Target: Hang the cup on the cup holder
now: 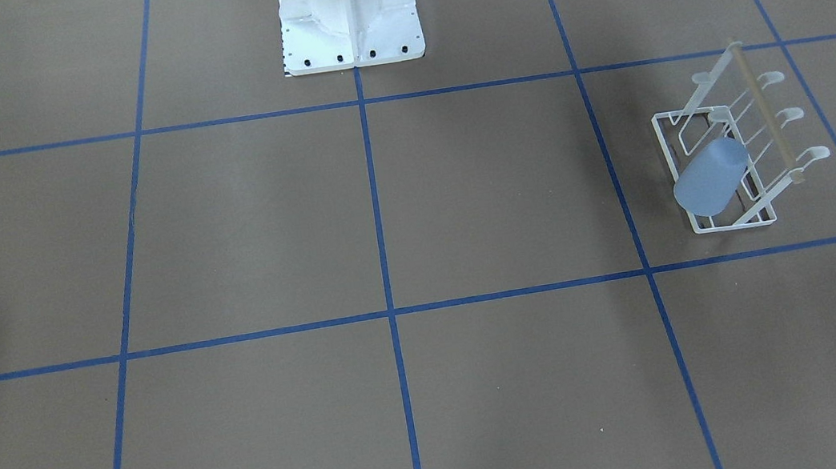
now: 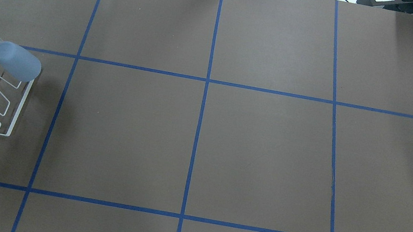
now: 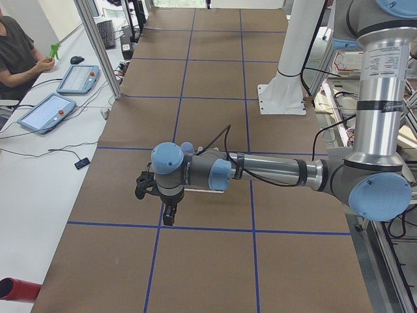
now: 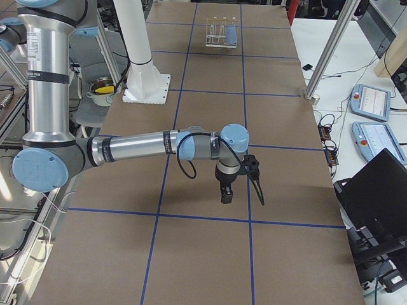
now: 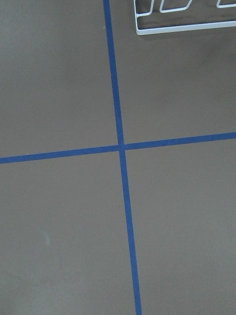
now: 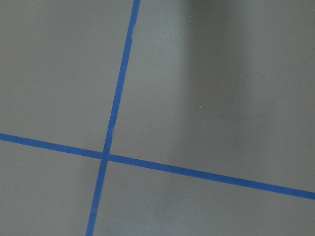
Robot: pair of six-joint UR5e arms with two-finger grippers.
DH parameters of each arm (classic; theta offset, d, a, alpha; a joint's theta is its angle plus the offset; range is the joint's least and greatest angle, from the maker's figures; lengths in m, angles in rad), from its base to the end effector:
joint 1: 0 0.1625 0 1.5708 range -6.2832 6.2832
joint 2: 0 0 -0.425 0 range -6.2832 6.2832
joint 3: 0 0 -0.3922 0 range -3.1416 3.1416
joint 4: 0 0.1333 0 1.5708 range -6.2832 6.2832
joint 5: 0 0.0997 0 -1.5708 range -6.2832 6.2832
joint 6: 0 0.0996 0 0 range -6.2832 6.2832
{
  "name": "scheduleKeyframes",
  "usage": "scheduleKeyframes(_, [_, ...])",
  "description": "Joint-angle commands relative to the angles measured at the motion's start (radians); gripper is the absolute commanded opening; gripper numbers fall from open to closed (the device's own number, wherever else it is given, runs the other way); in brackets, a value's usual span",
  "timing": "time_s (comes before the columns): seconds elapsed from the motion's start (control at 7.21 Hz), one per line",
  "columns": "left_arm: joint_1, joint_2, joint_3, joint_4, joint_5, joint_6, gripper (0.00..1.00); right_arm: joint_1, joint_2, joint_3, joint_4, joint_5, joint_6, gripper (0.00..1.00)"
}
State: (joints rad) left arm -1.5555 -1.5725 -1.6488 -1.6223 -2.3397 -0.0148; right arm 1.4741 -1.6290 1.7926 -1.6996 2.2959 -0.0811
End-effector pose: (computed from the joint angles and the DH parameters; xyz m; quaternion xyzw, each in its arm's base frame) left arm -0.0564 -0.5008 0.6142 0.0551 0.3751 0.0248 0.9250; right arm 0.0221 -0.4688 0.5939 0.0135 -0.3547 -0.0891 0.9306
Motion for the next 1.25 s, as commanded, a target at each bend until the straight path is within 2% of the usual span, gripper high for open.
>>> scheduleKeyframes(0.0, [0.0, -0.006, 0.0, 0.002, 0.046, -0.001, 0.98, 0.003, -0.005, 0.002, 0.0, -0.026, -0.009, 1.0])
scheduleKeyframes(0.69, [0.0, 0.011, 0.007, 0.01, 0.037, -0.005, 0.98, 0.02, -0.028, 0.013, 0.0, -0.006, 0.0, 1.0])
scheduleKeyframes(1.11, [0.0, 0.011, 0.011, 0.042, 0.037, -0.071, 0.98, 0.02, -0.023, 0.001, 0.002, -0.021, 0.003, 1.0])
